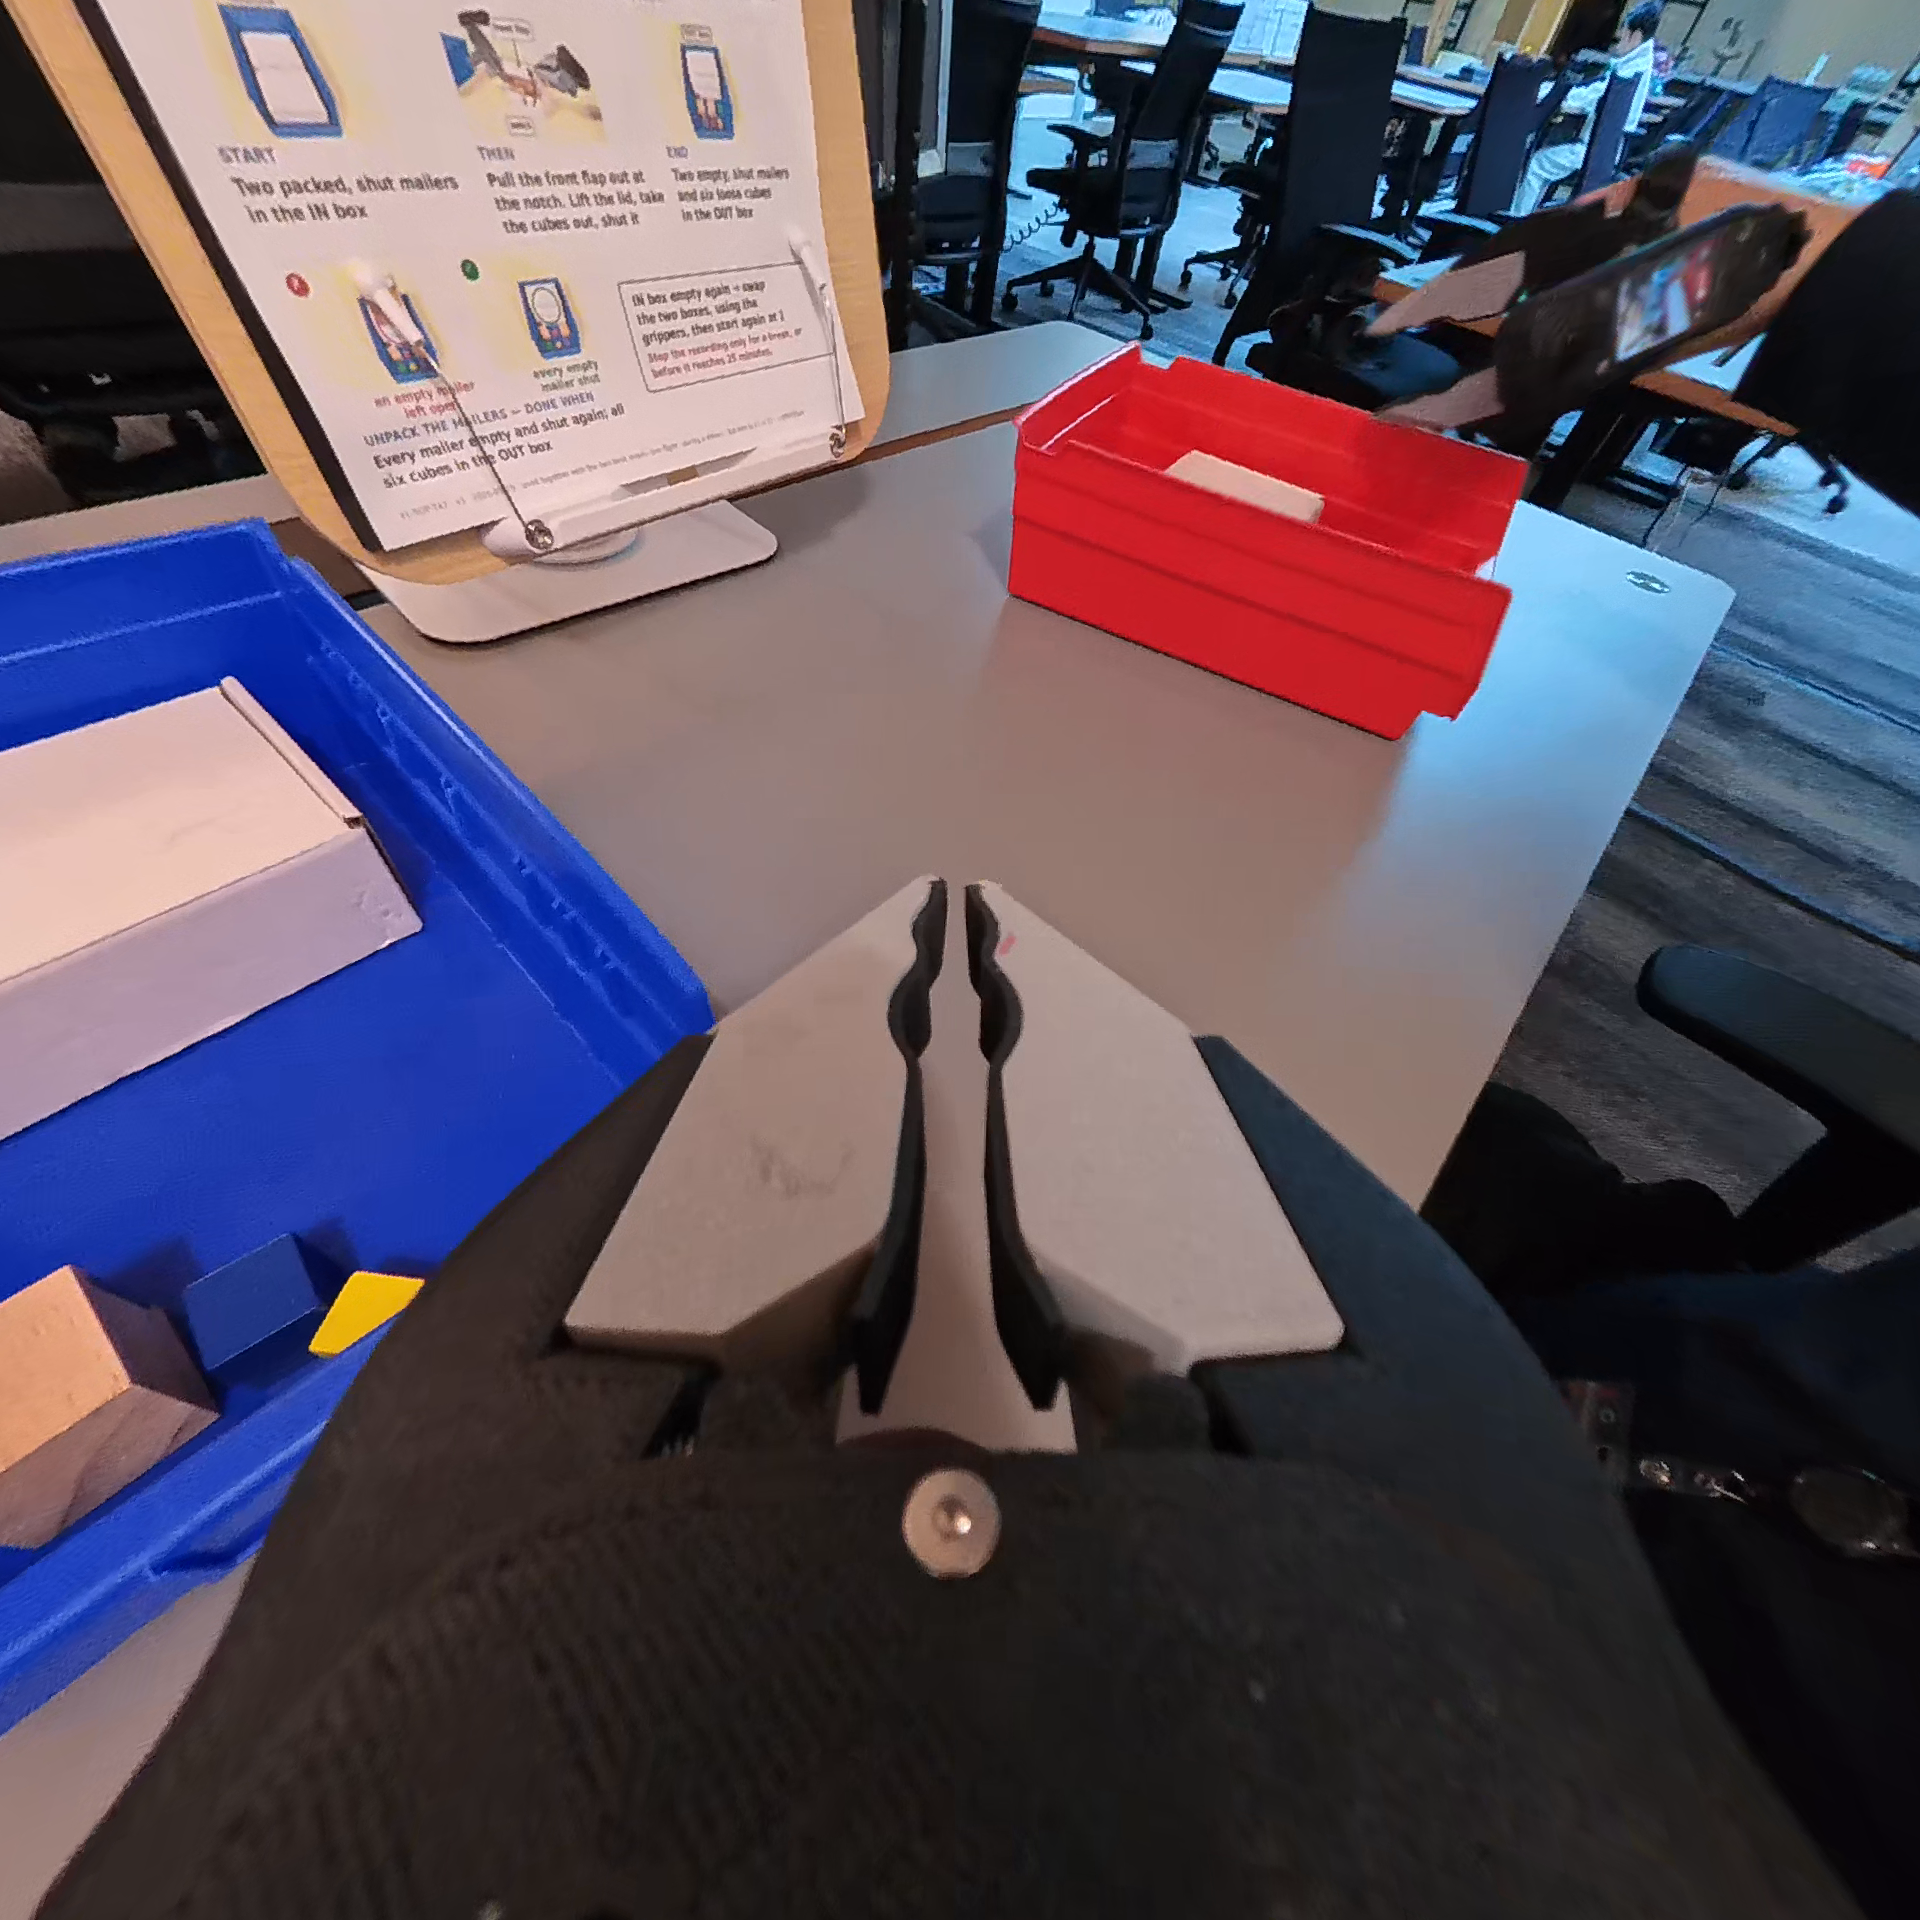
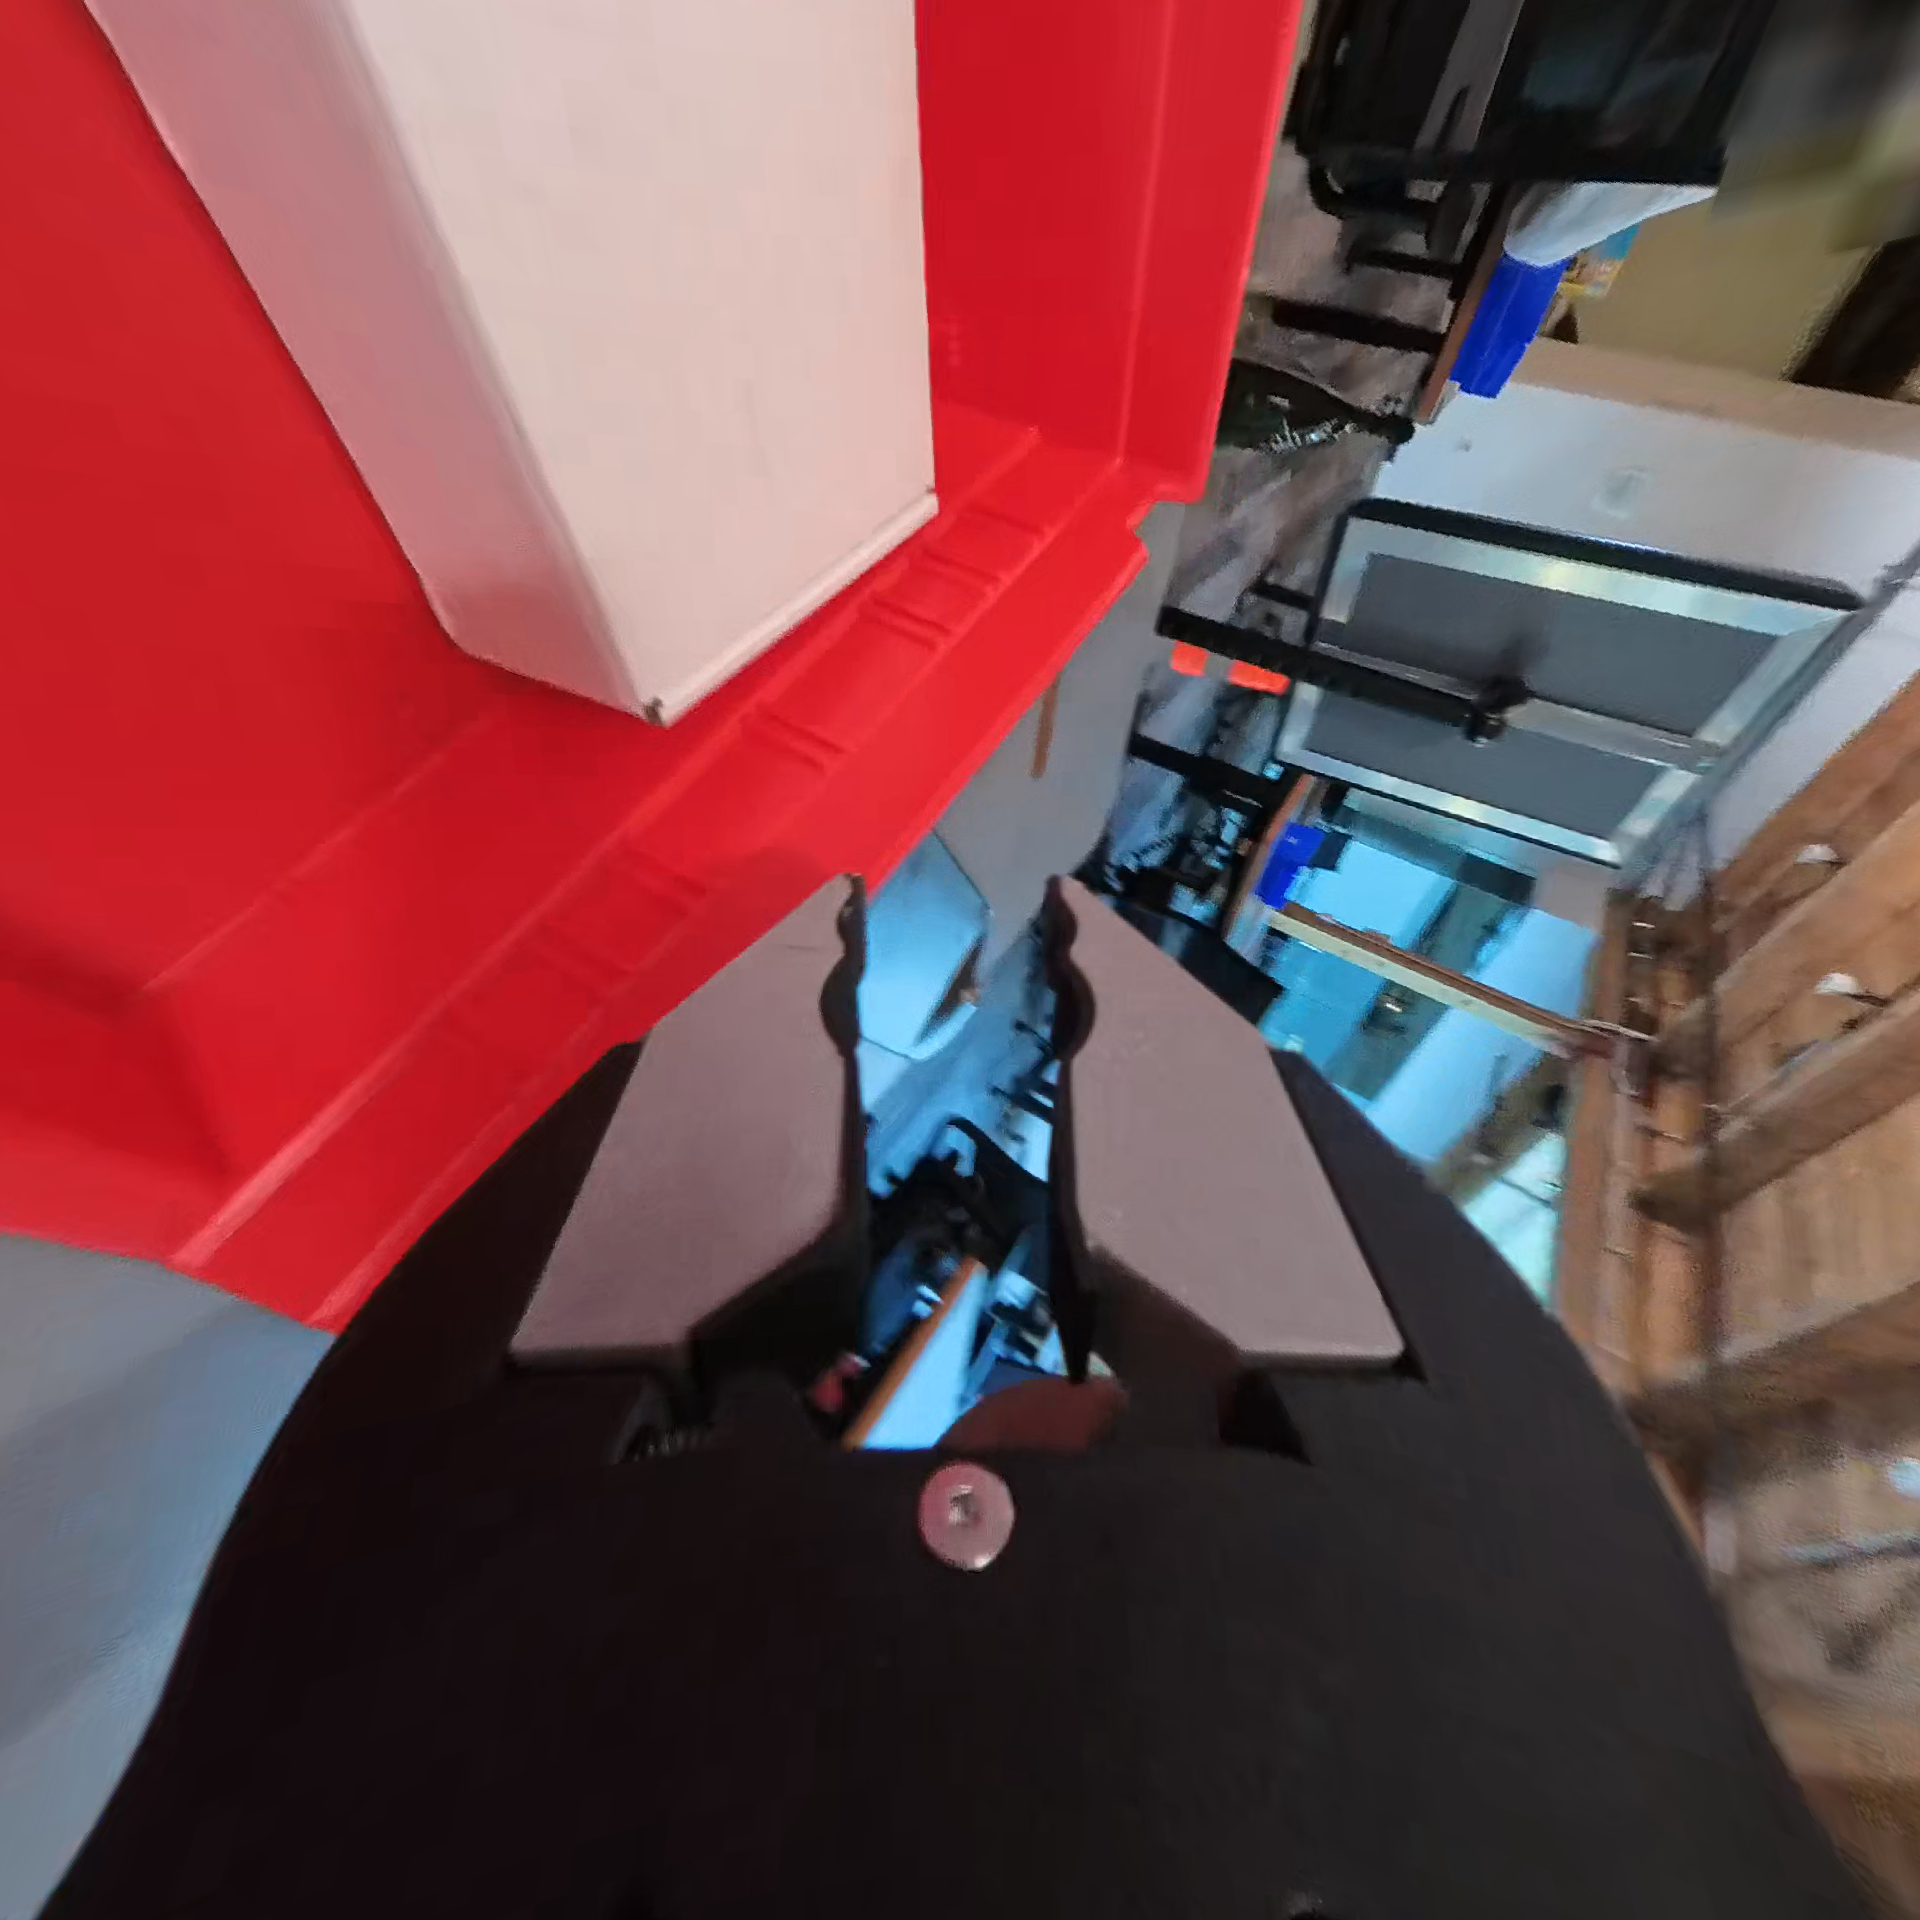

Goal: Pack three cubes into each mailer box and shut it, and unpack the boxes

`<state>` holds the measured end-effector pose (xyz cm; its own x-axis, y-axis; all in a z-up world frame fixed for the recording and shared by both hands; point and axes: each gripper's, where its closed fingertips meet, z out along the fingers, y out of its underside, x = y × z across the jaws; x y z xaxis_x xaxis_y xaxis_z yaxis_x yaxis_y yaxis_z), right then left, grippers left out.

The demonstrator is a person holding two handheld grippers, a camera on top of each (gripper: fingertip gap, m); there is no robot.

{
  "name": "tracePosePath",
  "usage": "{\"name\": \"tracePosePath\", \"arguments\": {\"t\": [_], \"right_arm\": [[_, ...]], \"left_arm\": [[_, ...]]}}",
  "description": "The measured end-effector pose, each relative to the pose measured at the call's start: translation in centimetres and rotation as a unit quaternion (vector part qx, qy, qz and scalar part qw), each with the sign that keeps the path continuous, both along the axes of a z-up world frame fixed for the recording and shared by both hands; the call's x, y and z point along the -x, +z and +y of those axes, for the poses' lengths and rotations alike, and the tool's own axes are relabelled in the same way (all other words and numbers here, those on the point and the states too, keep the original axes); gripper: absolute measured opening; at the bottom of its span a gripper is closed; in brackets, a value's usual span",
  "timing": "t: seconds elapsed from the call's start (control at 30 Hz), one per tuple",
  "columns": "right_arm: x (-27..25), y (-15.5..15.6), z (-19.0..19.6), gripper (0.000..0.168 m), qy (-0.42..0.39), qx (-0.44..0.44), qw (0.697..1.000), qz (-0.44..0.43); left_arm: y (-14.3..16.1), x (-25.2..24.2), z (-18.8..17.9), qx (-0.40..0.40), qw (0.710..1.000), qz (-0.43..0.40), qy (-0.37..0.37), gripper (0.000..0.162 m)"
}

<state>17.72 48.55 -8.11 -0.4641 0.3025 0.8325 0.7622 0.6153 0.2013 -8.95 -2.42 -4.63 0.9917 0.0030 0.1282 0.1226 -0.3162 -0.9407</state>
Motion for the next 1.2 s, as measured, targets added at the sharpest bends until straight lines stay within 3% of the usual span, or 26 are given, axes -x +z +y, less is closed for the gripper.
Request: {"name": "tracePosePath", "arguments": {"t": [0.07, 0.13, 0.23, 0.4, 0.53, 0.63, 0.77, 0.83, 0.93, 1.1, 1.2], "right_arm": [[-0.1, -1.0, -1.8, 0.009, 0.003, 0.068, 0.998, 0.005], [-0.6, -3.1, -3.5, 0.0, 0.006, 0.123, 0.992, -0.032], [-0.9, -6.6, -5.7, 0.0, -0.005, 0.179, 0.979, -0.096], [4.0, -9.1, -6.9, 0.0, -0.01, 0.193, 0.981, -0.03], [8.2, -8.2, -7.7, 0.0, 0.021, 0.174, 0.98, 0.097], [8.3, -7.9, -7.7, 0.0, 0.02, 0.158, 0.98, 0.116], [5.3, -8.6, -4.0, 0.0, -0.055, 0.116, 0.989, 0.069], [4.3, -7.9, -1.1, 0.0, -0.103, 0.059, 0.99, 0.077], [3.9, -7.7, 0.4, 0.0, -0.152, 0.048, 0.982, 0.105], [3.6, -6.4, -0.5, 0.0, -0.178, 0.087, 0.964, 0.178], [3.4, -4.1, -3.2, 0.0, -0.203, 0.217, 0.915, 0.274]], "left_arm": [[0.2, -0.2, -0.1, -0.002, 1.0, 0.003, -0.002, 0.001], [0.4, -0.3, 0.0, -0.004, 1.0, 0.0, -0.004, 0.001], [0.3, -0.6, 0.1, -0.002, 1.0, 0.002, -0.006, 0.002], [0.0, -0.6, 0.3, 0.005, 1.0, 0.007, -0.006, 0.002], [0.1, -0.4, 0.1, 0.003, 1.0, 0.007, -0.004, 0.002], [0.0, 0.1, -0.2, -0.001, 1.0, 0.0, 0.001, 0.002], [0.1, 0.5, -0.4, -0.006, 1.0, -0.012, 0.004, 0.002], [0.2, 0.4, -0.4, -0.007, 1.0, -0.015, 0.003, 0.003], [0.4, 0.2, -0.4, -0.007, 1.0, -0.009, 0.002, 0.003], [0.5, -0.1, -0.6, -0.004, 1.0, -0.002, 0.0, 0.003], [0.1, 0.1, -0.7, 0.005, 1.0, -0.004, 0.003, 0.005]]}}
